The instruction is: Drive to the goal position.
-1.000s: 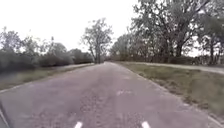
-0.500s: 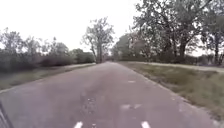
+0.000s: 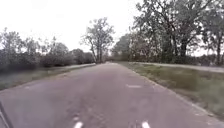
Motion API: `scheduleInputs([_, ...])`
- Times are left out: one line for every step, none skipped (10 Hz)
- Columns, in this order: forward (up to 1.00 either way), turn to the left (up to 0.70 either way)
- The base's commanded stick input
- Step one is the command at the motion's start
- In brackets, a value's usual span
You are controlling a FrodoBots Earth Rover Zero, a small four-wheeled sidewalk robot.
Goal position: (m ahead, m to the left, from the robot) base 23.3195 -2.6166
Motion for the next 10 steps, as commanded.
scheduleInputs([1.0, 0.0])
scheduleInputs([1.0, 0.0])
scheduleInputs([1.0, 0.0])
scheduleInputs([1.0, 0.0])
scheduleInputs([1.0, 0.0])
scheduleInputs([1.0, 0.0])
scheduleInputs([1.0, 0.0])
scheduleInputs([1.0, 0.0])
scheduleInputs([1.0, -0.17])
scheduleInputs([1.0, -0.27])
